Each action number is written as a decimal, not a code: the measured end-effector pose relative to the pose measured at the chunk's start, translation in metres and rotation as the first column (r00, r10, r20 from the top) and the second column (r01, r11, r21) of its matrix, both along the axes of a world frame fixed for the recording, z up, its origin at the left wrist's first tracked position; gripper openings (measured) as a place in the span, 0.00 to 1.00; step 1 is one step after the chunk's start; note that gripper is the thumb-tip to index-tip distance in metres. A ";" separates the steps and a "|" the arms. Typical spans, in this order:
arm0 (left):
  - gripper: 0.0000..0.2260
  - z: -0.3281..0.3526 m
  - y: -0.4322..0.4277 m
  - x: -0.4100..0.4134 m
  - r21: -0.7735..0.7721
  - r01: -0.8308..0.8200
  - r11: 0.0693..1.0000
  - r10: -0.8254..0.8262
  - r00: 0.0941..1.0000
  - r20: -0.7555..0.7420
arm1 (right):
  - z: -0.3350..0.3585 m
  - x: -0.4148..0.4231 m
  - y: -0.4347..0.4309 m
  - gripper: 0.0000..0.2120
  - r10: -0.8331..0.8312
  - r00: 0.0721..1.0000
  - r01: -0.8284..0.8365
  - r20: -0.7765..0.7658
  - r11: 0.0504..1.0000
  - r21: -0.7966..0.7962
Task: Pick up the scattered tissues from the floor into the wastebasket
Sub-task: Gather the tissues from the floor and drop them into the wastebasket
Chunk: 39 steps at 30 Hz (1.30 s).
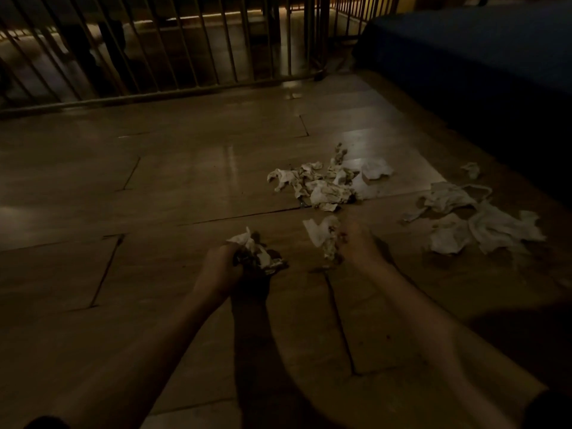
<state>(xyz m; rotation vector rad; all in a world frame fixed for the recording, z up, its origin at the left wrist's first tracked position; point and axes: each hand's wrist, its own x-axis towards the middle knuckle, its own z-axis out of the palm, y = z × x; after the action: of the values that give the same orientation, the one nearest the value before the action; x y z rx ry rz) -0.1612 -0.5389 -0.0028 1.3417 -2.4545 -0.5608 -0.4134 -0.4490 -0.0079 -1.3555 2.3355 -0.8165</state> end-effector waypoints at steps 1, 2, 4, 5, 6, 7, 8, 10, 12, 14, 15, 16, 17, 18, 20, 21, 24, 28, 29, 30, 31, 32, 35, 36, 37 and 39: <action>0.07 0.002 0.003 -0.003 0.004 0.009 1.000 -0.009 1.000 0.003 | -0.002 0.007 0.005 0.05 0.054 0.998 -0.054 -0.011 0.997 0.062; 0.07 0.004 0.005 -0.007 0.010 0.017 1.000 -0.017 1.000 0.007 | -0.008 0.012 0.008 0.05 0.094 0.995 -0.092 -0.016 0.990 0.104; 0.07 0.006 0.009 -0.014 0.019 0.035 0.999 -0.035 0.999 0.006 | -0.015 0.024 0.015 0.09 0.124 0.989 -0.115 -0.086 0.988 0.105; 0.07 0.006 0.012 -0.018 0.018 0.050 0.999 -0.050 0.999 0.003 | -0.016 0.029 0.018 0.10 0.138 0.977 -0.127 -0.163 0.989 0.075; 0.06 0.008 0.016 -0.021 0.014 0.062 0.998 -0.062 0.998 0.011 | -0.019 0.033 0.021 0.11 0.151 0.959 -0.144 -0.238 0.988 0.048; 0.05 0.007 0.019 -0.024 0.002 0.076 0.997 -0.076 0.997 0.021 | -0.019 0.035 0.023 0.12 0.154 0.946 -0.153 -0.286 0.988 0.028; 0.03 0.007 0.022 -0.027 -0.005 0.083 0.997 -0.082 0.996 0.037 | -0.019 0.036 0.022 0.11 0.153 0.940 -0.153 -0.303 0.988 0.026; 0.04 0.007 0.028 -0.030 0.004 0.083 0.997 -0.083 0.994 0.064 | -0.016 0.035 0.019 0.10 0.128 0.958 -0.118 -0.256 0.991 0.055; 0.04 0.006 0.032 -0.029 0.004 0.098 0.995 -0.098 0.993 0.068 | -0.014 0.026 0.011 0.08 0.016 0.998 -0.012 -0.062 0.998 0.065; 0.04 0.010 0.033 -0.027 -0.005 0.122 0.993 -0.122 0.991 0.046 | -0.008 0.012 0.008 0.07 -0.124 0.983 0.119 0.138 0.992 0.038; 0.05 0.012 0.033 -0.027 -0.012 0.134 0.991 -0.133 0.991 0.025 | -0.002 0.005 0.009 0.06 -0.172 0.970 0.171 0.172 0.985 0.019; 0.06 0.016 0.033 -0.028 -0.019 0.144 0.989 -0.144 0.990 0.004 | 0.006 -0.002 0.011 0.06 -0.187 0.966 0.190 0.179 0.982 -0.002; 0.06 0.020 0.033 -0.031 -0.032 0.156 0.987 -0.157 0.988 -0.016 | 0.016 -0.009 0.015 0.06 -0.174 0.971 0.180 0.163 0.983 -0.022; 0.06 0.026 0.034 -0.035 -0.045 0.164 0.985 -0.165 0.986 -0.033 | 0.026 -0.015 0.019 0.06 -0.152 0.978 0.160 0.141 0.986 -0.046; 0.06 0.039 0.036 -0.051 -0.047 0.181 0.982 -0.183 0.981 -0.060 | 0.051 -0.026 0.030 0.07 -0.119 0.989 0.126 0.084 0.989 -0.080; 0.05 0.049 0.038 -0.062 -0.046 0.199 0.979 -0.202 0.976 -0.078 | 0.068 -0.032 0.037 0.07 -0.112 0.993 0.116 0.046 0.989 -0.094; 0.06 0.094 0.052 -0.107 -0.114 0.305 0.945 -0.317 0.943 -0.104 | 0.126 -0.054 0.063 0.02 -0.050 0.989 0.038 -0.141 0.996 -0.085; 0.04 0.174 0.085 -0.180 -0.227 0.453 0.862 -0.486 0.866 -0.117 | 0.222 -0.083 0.124 0.03 0.089 0.934 -0.060 -0.346 0.994 0.094; 0.02 0.194 0.097 -0.198 -0.249 0.492 0.834 -0.530 0.840 -0.116 | 0.244 -0.092 0.145 0.02 0.110 0.921 -0.068 -0.373 0.990 0.124; 0.01 0.213 0.112 -0.214 -0.271 0.528 0.805 -0.571 0.814 -0.108 | 0.264 -0.101 0.169 0.01 0.115 0.911 -0.062 -0.395 0.987 0.145; 0.02 0.229 0.127 -0.232 -0.298 0.564 0.770 -0.613 0.784 -0.101 | 0.284 -0.108 0.196 0.01 0.104 0.905 -0.041 -0.412 0.986 0.159; 0.03 0.244 0.146 -0.248 -0.322 0.598 0.734 -0.651 0.754 -0.084 | 0.300 -0.117 0.224 0.01 0.078 0.903 -0.011 -0.423 0.988 0.157; 0.07 0.279 0.212 -0.296 -0.376 0.706 0.600 -0.774 0.632 -0.049 | 0.334 -0.140 0.316 0.02 -0.069 0.888 0.133 -0.455 0.985 0.109; 0.07 0.288 0.237 -0.311 -0.369 0.744 0.557 -0.811 0.583 -0.048 | 0.338 -0.149 0.348 0.02 -0.118 0.881 0.181 -0.457 0.979 0.095; 0.07 0.294 0.262 -0.326 -0.356 0.778 0.517 -0.844 0.533 -0.061 | 0.340 -0.156 0.378 0.02 -0.159 0.877 0.225 -0.454 0.970 0.094; 0.05 0.302 0.315 -0.351 -0.316 0.844 0.433 -0.900 0.426 -0.094 | 0.337 -0.166 0.433 0.10 -0.232 0.886 0.296 -0.402 0.949 0.105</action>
<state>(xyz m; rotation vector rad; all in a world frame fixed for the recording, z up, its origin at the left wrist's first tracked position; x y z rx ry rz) -0.5125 -0.2237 0.2990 -0.2662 -2.7134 -0.5702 -0.5798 -0.0161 0.3295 -1.2317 2.8705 -0.4356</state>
